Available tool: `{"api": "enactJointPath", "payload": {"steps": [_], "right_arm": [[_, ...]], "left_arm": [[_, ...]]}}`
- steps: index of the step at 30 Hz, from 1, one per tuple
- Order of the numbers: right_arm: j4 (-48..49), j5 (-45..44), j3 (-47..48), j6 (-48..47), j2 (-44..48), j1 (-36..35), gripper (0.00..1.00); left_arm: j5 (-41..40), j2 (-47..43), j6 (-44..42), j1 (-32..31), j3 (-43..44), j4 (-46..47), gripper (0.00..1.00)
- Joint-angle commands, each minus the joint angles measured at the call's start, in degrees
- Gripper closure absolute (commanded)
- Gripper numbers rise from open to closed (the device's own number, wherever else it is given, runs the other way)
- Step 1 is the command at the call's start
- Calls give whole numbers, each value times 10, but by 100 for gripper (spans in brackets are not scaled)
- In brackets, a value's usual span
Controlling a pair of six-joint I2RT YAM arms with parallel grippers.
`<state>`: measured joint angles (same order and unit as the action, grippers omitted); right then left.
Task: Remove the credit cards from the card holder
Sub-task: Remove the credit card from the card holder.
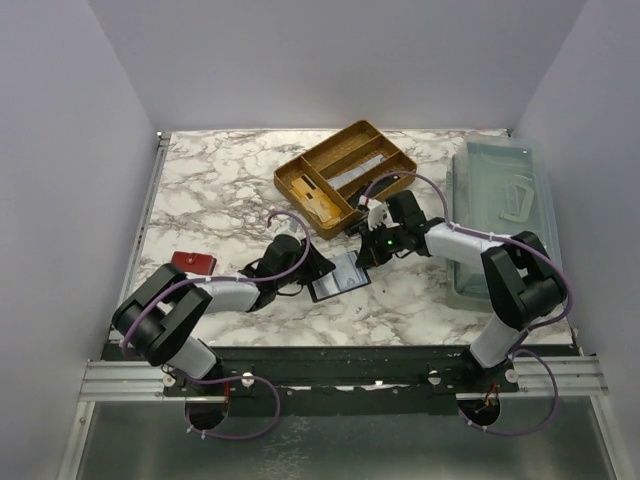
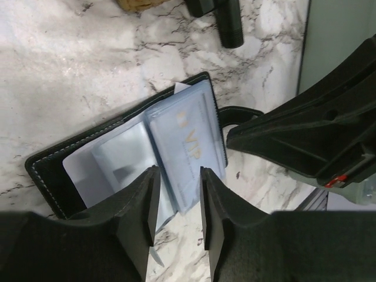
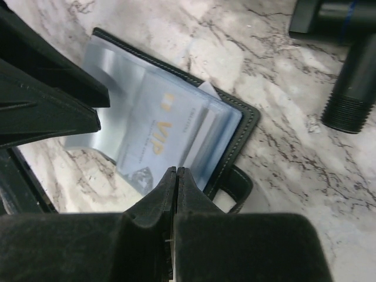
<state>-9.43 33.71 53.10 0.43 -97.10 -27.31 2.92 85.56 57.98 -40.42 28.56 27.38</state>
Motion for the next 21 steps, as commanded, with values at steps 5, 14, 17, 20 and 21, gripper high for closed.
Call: {"api": "enactJointPath", "payload": {"steps": [5,14,17,20,21], "right_arm": [[-2,-2,20,1,-26,-6,100],[-7,52,25,18,-50,-6,98],[-9,54,27,29,-56,-6,95],[-16,46,32,32,-62,-6,92],[-16,41,32,32,-62,-6,90]], "left_arm": [[16,38,-14,-3,7,6,64],[36,59,-11,-3,-1,31,63],[41,68,-8,-2,-3,40,64],[45,72,-5,-3,-6,48,64],[45,71,-4,-3,-7,50,64]]}}
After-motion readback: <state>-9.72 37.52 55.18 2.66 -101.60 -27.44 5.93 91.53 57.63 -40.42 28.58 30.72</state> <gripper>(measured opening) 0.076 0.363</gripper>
